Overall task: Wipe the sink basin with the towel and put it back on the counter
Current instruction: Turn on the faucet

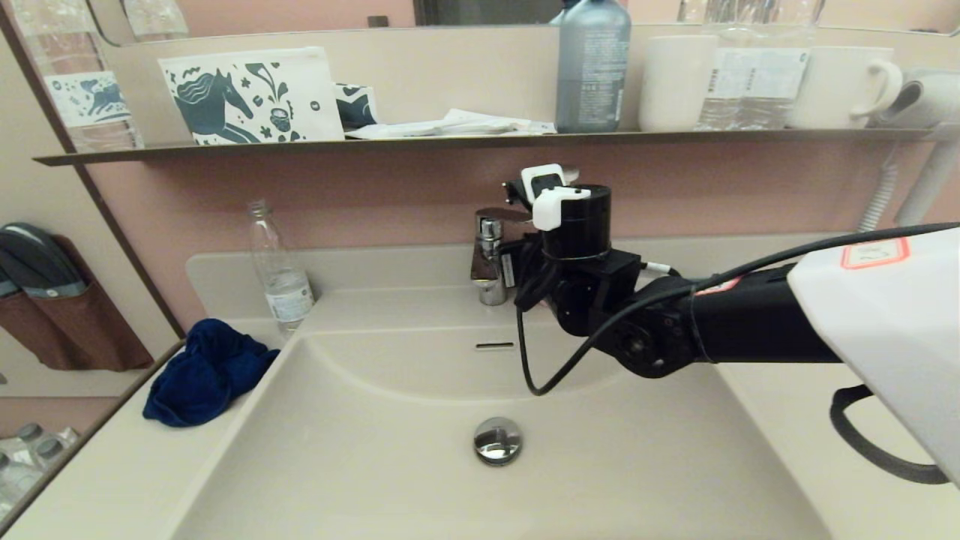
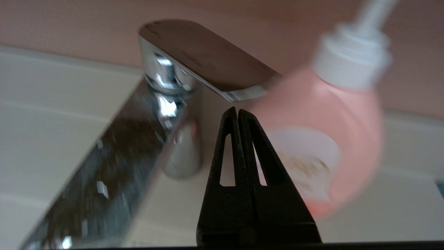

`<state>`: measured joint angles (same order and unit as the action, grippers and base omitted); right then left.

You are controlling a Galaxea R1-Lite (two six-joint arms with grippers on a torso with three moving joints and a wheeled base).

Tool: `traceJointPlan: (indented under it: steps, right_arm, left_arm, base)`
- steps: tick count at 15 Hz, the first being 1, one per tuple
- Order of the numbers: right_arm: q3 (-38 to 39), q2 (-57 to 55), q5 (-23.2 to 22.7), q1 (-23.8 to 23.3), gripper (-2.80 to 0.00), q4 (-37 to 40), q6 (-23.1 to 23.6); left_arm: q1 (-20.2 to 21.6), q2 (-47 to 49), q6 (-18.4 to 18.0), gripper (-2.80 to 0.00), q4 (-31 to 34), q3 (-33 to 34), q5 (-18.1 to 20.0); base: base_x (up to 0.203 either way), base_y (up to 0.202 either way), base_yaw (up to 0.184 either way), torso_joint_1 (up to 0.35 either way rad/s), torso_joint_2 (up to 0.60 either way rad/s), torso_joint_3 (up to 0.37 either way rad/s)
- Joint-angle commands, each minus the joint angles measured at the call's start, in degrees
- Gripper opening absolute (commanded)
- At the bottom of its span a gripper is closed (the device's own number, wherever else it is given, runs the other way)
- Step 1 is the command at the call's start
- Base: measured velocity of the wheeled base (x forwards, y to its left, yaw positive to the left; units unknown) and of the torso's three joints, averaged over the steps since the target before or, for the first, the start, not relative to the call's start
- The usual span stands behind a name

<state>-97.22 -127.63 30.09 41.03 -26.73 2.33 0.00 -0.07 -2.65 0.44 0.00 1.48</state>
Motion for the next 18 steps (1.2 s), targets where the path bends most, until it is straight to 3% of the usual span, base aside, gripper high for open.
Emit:
traceJointPlan:
  steps: [1, 5, 10, 15, 18]
  right_arm:
    - [-6.5, -5.5, -0.8, -0.1, -2.80, -0.2, 0.9]
    - [-10.2, -5.3, -1.7, 0.3, -2.80, -0.4, 1.1]
    - [-10.9, -4.8, -1.2, 0.4, -2.80, -6.8, 2.9]
    - [-9.9, -2.3, -0.1, 0.8, -2.80, -6.8, 3.2]
    - [-4.5, 0.0, 0.3, 1.5, -2.80, -6.8, 3.2]
  left_arm:
    - [0.0, 0.1, 0.0, -2.80, 0.0, 0.0, 0.0]
    - [0.0, 0.1, 0.0, -2.80, 0.0, 0.0, 0.0]
    - [0.0, 0.1, 0.0, -2.80, 0.0, 0.0, 0.0]
    - [0.0, 0.1, 0.0, -2.80, 0.0, 0.0, 0.0]
    - [0.0, 0.1, 0.0, -2.80, 0.0, 0.0, 0.0]
  base:
    - [0.000, 0.000, 0.000, 0.000, 0.00, 0.000]
    - [0.000, 0.000, 0.000, 0.000, 0.00, 0.000]
    - [0.000, 0.000, 0.000, 0.000, 0.00, 0.000]
    - [0.000, 0.000, 0.000, 0.000, 0.00, 0.000]
    - [0.000, 0.000, 0.000, 0.000, 0.00, 0.000]
